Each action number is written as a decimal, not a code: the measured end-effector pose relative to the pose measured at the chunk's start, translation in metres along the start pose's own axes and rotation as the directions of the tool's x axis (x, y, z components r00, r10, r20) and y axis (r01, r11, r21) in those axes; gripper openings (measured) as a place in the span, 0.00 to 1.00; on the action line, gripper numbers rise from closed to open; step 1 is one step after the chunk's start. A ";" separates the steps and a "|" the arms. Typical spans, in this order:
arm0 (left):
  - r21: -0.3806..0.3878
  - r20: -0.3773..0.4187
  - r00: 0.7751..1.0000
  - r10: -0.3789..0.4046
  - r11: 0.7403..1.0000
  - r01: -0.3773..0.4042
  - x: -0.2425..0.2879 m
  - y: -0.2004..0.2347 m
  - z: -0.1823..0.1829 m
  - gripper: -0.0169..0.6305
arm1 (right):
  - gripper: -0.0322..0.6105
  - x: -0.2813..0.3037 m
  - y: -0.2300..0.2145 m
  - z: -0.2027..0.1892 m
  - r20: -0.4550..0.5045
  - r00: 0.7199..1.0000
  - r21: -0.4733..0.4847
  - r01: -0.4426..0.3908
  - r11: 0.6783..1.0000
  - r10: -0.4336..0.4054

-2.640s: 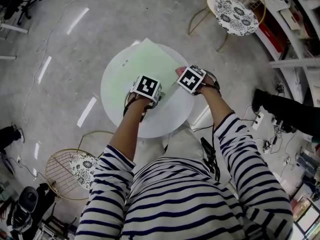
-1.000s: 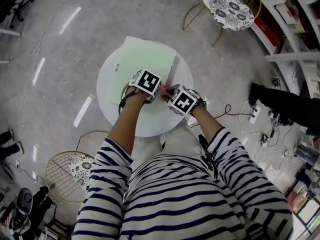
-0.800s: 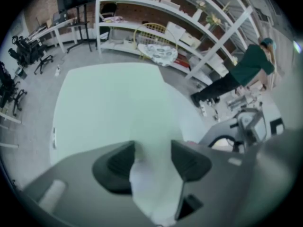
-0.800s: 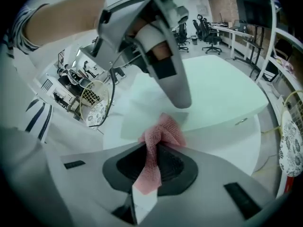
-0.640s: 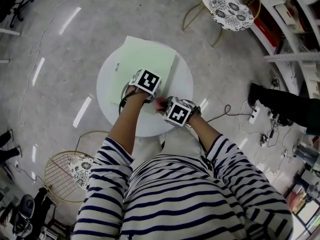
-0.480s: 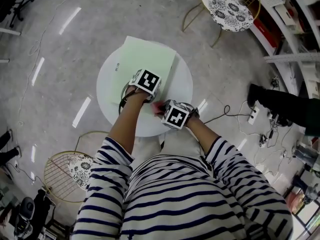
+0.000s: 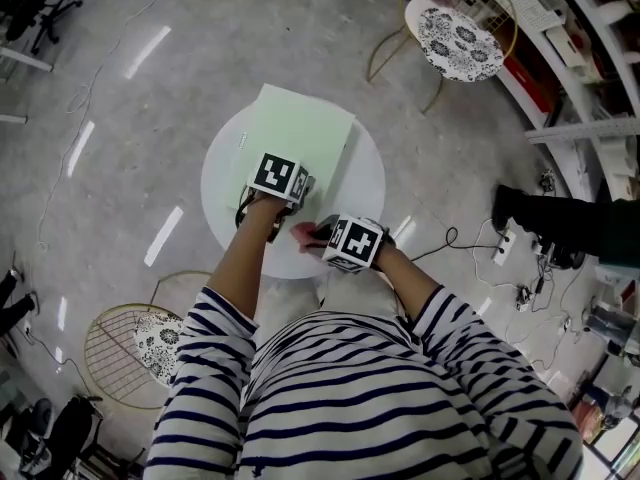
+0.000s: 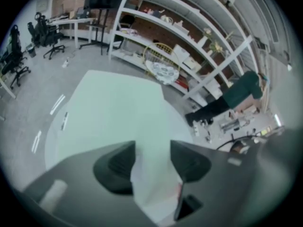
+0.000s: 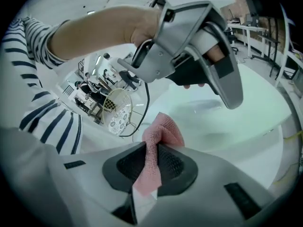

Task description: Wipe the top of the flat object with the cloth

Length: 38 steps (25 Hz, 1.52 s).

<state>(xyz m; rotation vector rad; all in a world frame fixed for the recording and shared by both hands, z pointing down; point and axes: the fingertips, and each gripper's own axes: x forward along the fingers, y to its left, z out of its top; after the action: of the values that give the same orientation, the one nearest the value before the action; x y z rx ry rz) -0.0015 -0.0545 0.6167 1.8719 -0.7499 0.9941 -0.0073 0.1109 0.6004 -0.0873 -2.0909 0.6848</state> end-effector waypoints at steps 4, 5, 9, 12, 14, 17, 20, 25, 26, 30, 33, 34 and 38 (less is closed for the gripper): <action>0.009 0.092 0.995 -0.024 1.000 0.023 -0.033 -0.004 0.002 0.37 | 0.13 -0.019 0.002 0.024 0.119 0.993 0.038 0.017 0.999 -0.022; 0.012 0.124 0.992 -0.028 1.000 0.027 -0.044 -0.005 0.003 0.36 | 0.13 -0.024 0.003 0.031 0.148 0.988 0.044 0.025 0.999 -0.031; 0.043 0.272 0.960 -0.064 0.998 0.054 -0.092 -0.014 0.005 0.32 | 0.13 -0.045 0.003 0.051 0.235 0.967 0.042 0.095 0.995 -0.102; 0.102 0.383 0.917 -0.112 0.992 0.079 -0.127 -0.030 0.004 0.30 | 0.13 -0.066 0.003 0.065 0.306 0.939 0.034 0.154 0.987 -0.157; 0.140 0.450 0.882 -0.141 0.986 0.087 -0.149 -0.042 0.001 0.30 | 0.13 -0.082 0.006 0.074 0.361 0.913 0.030 0.193 0.981 -0.191; 0.184 0.542 0.823 -0.171 0.980 0.082 -0.180 -0.061 -0.008 0.26 | 0.13 -0.103 0.017 0.085 0.427 0.873 0.026 0.246 0.969 -0.234; 0.222 0.606 0.773 -0.189 0.973 0.064 -0.206 -0.081 -0.017 0.21 | 0.13 -0.122 0.028 0.096 0.482 0.832 0.022 0.301 0.953 -0.274; 0.332 0.708 0.668 -0.230 0.943 -0.028 -0.248 -0.118 -0.028 0.16 | 0.13 -0.158 0.050 0.116 0.617 0.723 0.071 0.343 0.937 -0.311; 0.354 0.723 0.648 -0.239 0.934 -0.050 -0.254 -0.125 -0.030 0.16 | 0.13 -0.166 0.054 0.118 0.643 0.697 0.088 0.342 0.935 -0.316; 0.377 0.773 0.575 -0.270 0.923 -0.074 -0.277 -0.140 -0.039 0.16 | 0.13 -0.187 0.070 0.120 0.708 0.621 0.134 0.350 0.927 -0.337; 0.390 0.800 0.525 -0.291 0.917 -0.084 -0.291 -0.146 -0.039 0.16 | 0.13 -0.198 0.079 0.123 0.733 0.587 0.125 0.380 0.916 -0.344; 0.395 0.803 0.518 -0.294 0.914 -0.093 -0.294 -0.148 -0.040 0.16 | 0.13 -0.199 0.082 0.124 0.739 0.578 0.118 0.394 0.912 -0.345; 0.402 0.814 0.497 -0.301 0.909 -0.108 -0.302 -0.149 -0.048 0.16 | 0.13 -0.205 0.091 0.133 0.752 0.553 0.095 0.447 0.890 -0.358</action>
<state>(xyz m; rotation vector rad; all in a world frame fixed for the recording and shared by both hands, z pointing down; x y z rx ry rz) -0.0504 0.0872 0.3108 2.7952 -1.0246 -0.0055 -0.0095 0.0659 0.3434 0.7438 -2.8079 0.3222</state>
